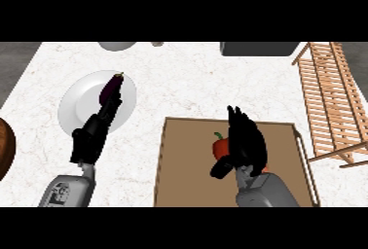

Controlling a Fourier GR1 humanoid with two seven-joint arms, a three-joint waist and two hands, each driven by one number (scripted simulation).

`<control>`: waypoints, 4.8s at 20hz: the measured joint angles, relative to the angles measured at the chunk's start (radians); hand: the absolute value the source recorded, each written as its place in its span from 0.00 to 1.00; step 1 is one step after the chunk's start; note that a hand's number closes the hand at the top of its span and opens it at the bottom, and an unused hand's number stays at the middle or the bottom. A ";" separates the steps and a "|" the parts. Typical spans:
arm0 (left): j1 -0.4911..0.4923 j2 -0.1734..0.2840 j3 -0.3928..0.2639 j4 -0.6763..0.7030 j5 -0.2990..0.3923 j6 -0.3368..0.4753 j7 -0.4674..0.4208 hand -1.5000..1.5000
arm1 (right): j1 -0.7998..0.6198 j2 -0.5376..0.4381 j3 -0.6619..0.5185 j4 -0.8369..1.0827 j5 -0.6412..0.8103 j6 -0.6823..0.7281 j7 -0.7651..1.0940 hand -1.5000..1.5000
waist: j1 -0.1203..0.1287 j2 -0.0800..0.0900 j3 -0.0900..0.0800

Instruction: Pick the bell pepper from the tray and place it in the tiered shelf

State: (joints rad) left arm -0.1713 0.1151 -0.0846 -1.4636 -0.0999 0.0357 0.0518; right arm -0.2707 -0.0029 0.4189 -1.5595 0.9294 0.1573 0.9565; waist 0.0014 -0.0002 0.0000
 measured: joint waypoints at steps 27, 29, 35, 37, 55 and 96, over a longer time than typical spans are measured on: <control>0.010 -0.032 0.034 0.025 -0.035 -0.029 -0.041 0.50 | 0.102 -0.256 0.216 -0.010 -0.038 0.098 -0.566 1.00 | 0.004 -0.010 0.005; 0.010 -0.030 0.035 0.027 -0.035 -0.030 -0.040 0.50 | 0.114 -0.323 0.260 -0.045 -0.059 0.124 -0.686 1.00 | 0.004 -0.011 0.007; 0.017 -0.026 0.051 0.024 -0.029 -0.024 -0.038 0.50 | 0.174 -0.529 0.299 -0.166 -0.172 0.152 -1.041 1.00 | -0.026 -0.011 0.010; 0.020 -0.025 0.057 0.023 -0.028 -0.019 -0.038 0.50 | 0.204 -0.585 0.281 -0.202 -0.238 0.156 -1.150 1.00 | -0.042 -0.008 0.011; 0.054 0.000 0.096 0.004 -0.017 -0.011 -0.044 0.50 | 0.304 -1.078 -0.361 -0.108 -0.942 0.210 -1.819 1.00 | -0.098 -0.007 0.007; -0.041 -0.046 0.015 0.025 -0.049 -0.043 -0.017 0.50 | -0.083 -1.252 -0.569 0.472 -1.340 0.211 -1.881 1.00 | 0.055 0.013 0.002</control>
State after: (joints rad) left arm -0.2119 0.0687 -0.0698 -1.4384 -0.1487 -0.0076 0.0346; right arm -0.3540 -1.2552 -0.1504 -1.0874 -0.4110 0.3687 -0.9249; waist 0.0566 0.0127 0.0022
